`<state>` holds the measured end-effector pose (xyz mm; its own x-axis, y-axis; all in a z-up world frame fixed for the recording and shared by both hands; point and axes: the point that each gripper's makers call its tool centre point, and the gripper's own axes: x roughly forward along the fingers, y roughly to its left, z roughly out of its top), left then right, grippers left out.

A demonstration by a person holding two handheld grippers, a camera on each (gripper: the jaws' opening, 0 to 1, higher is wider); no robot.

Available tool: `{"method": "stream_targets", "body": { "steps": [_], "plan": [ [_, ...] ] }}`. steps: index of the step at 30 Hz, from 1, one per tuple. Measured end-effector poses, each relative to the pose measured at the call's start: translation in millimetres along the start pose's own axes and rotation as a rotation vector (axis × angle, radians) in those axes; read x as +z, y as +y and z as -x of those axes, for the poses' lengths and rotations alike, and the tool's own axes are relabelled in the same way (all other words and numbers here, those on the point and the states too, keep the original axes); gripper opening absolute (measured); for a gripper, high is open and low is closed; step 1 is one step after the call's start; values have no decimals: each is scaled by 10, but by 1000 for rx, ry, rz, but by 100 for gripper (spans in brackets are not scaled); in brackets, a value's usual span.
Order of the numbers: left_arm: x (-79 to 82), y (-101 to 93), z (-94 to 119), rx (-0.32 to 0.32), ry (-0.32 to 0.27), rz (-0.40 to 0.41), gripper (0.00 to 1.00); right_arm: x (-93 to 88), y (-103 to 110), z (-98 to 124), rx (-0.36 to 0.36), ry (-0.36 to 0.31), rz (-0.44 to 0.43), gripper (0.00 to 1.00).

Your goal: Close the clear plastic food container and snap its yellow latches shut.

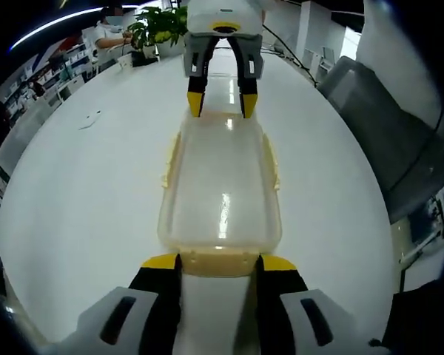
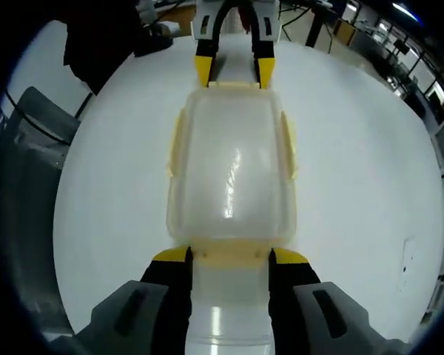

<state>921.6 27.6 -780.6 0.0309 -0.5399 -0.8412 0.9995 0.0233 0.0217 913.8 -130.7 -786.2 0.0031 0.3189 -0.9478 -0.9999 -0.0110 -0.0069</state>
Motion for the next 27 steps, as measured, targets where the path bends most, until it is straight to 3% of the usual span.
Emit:
{"method": "stream_targets", "body": {
  "steps": [10,13,16,19,27],
  "plan": [
    [-20,26,2,7,-11,21,33,5,-15,3,2,0,3,35],
    [-23,25,3,10,22,22,33,15,-16,16,2,6,-2,35],
    [-68,-4,63,3,96,-4,33,104,12,104,3,-13,13,35],
    [-23,-33,164,-2,91,8,33,138,0,129,2,-17,28,35],
    [214,-48,461,20,109,-1,32,191,26,466,-8,-44,44,35]
  ]
}}
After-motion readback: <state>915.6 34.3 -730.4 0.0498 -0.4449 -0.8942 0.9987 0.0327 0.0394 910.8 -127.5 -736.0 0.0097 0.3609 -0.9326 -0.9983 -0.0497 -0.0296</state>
